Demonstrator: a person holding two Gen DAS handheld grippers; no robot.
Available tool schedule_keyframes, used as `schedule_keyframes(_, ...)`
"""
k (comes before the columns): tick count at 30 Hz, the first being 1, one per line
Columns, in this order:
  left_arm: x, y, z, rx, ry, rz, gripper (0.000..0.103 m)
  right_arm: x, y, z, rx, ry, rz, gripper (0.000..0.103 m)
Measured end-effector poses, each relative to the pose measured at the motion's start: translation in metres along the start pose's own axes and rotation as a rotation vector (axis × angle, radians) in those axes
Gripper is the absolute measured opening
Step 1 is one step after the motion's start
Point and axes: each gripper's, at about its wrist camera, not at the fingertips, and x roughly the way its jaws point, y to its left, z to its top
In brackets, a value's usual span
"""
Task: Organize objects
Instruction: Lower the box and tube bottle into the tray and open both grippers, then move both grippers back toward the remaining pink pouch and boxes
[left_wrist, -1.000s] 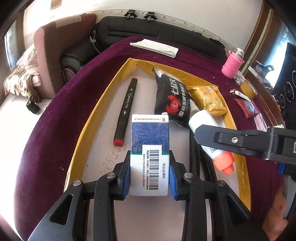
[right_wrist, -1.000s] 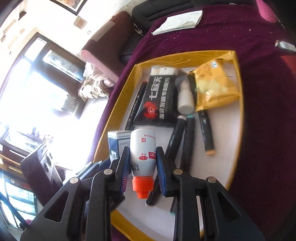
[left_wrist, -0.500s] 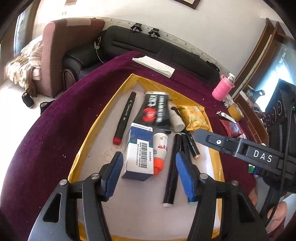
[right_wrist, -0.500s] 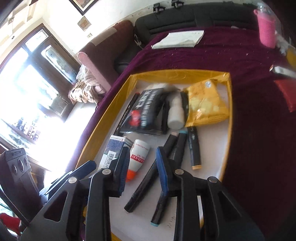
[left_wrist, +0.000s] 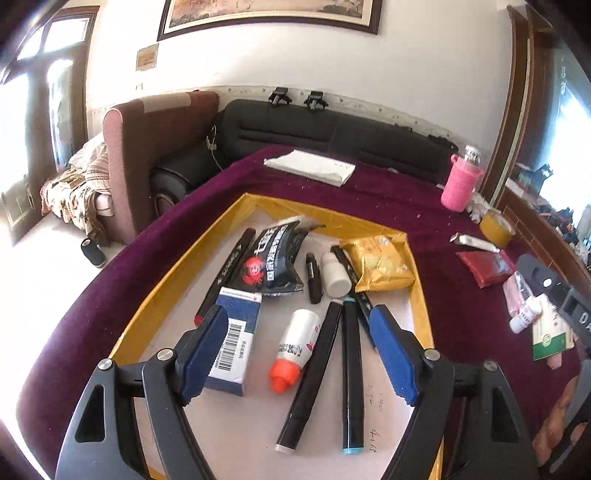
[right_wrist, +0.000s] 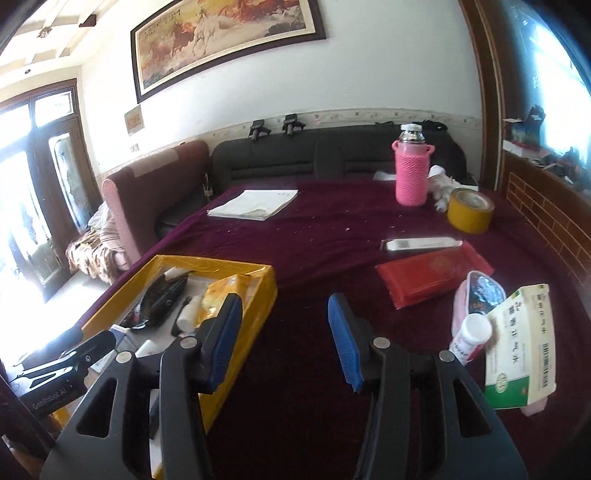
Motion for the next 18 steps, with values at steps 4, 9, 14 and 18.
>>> schedule_keyframes(4,0.018,-0.014,-0.009,0.026,0.061,0.073,0.074,-0.002,-0.022,-0.012,0.044,-0.055,-0.060,0.047)
schedule_keyframes(9,0.013,-0.023,-0.015,0.041,0.035,0.164,0.074,-0.002,-0.039,-0.015,0.098,-0.037,-0.061,0.047)
schedule_keyframes(14,0.014,-0.027,-0.022,0.066,0.067,0.170,0.074,-0.006,-0.044,-0.016,0.097,-0.055,-0.095,0.048)
schedule_keyframes(18,0.008,-0.026,-0.028,0.069,0.077,0.150,0.074,0.000,-0.048,-0.020,0.096,-0.037,-0.129,0.048)
